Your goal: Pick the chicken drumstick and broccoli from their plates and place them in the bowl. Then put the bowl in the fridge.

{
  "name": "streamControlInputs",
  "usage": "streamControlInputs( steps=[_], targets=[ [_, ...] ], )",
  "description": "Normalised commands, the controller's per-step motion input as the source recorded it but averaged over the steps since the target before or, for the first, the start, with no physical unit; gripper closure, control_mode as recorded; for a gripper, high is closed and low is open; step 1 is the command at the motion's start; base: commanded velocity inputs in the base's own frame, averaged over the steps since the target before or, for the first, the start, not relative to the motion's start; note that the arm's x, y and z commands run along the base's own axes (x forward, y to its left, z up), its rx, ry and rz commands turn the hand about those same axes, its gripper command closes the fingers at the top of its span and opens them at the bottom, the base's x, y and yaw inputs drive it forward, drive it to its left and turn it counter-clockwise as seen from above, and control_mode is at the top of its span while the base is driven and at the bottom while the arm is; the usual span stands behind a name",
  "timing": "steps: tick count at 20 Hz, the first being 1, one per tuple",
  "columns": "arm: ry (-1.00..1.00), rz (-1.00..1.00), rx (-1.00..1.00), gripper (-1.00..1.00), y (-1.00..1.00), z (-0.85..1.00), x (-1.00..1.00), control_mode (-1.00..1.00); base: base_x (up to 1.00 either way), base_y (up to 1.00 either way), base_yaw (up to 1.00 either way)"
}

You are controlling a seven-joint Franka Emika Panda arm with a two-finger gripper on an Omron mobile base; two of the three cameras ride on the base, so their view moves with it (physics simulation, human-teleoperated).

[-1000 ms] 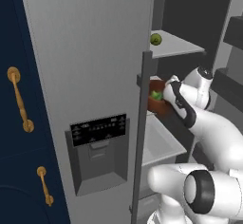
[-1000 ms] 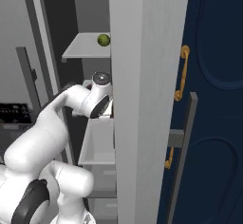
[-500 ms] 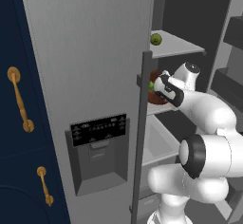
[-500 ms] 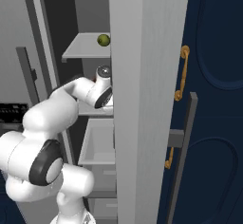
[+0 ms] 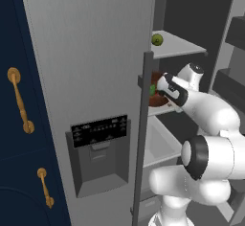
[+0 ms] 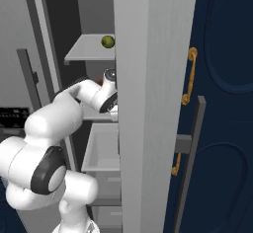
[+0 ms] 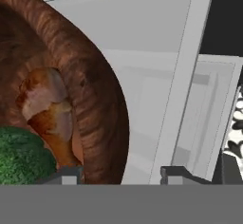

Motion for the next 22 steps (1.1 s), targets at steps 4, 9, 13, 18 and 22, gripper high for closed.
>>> streamControlInputs(
  steps=[4, 9, 13, 18, 22],
  targets=[
    [-0.09, 0.06, 0.0, -1.0, 0.0, 0.0, -0.47, -1.0, 0.0, 0.0, 0.0],
    [-0.18, 0.02, -0.04, -1.0, 0.17, 0.02, -0.89, -1.0, 0.0, 0.0, 0.0],
    [-0.13, 0.03, -0.03, -1.0, 0.29, 0.16, -1.0, -1.0, 0.0, 0.0, 0.0],
    [-0.09, 0.0, -0.01, -1.0, 0.03, 0.53, -1.0, -1.0, 0.0, 0.0, 0.0],
    [0.0, 0.0, 0.0, -1.0, 0.04, 0.98, -1.0, -1.0, 0.0, 0.0, 0.0]
  ],
)
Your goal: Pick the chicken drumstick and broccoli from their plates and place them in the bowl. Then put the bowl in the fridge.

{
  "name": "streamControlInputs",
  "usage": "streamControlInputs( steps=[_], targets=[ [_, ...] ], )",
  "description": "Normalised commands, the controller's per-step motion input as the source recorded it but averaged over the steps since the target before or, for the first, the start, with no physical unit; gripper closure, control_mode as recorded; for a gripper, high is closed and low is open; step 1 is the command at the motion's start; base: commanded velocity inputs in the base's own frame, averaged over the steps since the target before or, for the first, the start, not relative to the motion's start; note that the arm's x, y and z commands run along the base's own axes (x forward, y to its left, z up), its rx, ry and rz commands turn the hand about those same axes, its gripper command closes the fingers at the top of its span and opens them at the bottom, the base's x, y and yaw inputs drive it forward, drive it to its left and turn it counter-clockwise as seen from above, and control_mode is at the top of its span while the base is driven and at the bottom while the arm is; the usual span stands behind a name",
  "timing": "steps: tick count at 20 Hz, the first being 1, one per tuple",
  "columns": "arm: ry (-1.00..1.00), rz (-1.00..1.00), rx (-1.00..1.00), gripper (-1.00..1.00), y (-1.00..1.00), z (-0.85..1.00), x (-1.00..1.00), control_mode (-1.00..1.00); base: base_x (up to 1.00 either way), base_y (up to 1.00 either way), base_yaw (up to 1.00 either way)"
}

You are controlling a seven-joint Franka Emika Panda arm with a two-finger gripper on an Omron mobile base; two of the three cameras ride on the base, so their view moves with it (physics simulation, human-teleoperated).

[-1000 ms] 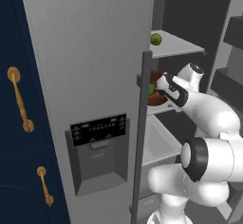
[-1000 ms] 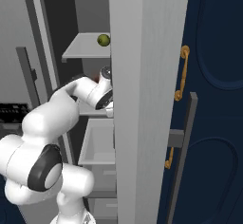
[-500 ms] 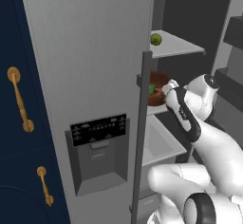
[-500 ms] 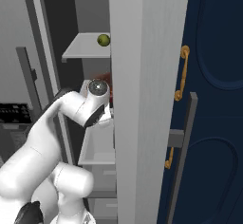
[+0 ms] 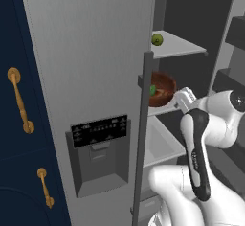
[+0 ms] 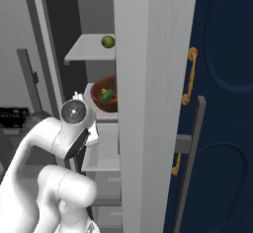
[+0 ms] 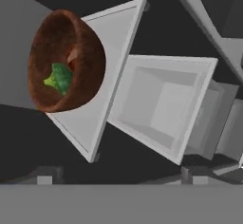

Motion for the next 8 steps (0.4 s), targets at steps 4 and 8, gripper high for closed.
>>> streamControlInputs(
  steps=[4, 8],
  targets=[
    [0.05, 0.0, 0.0, -1.0, 0.05, 1.0, -0.94, -1.0, 0.0, 0.0, 0.0],
    [0.04, 0.0, 0.0, -1.0, 0.0, 0.96, -0.96, -1.0, 0.0, 0.0, 0.0]
  ],
)
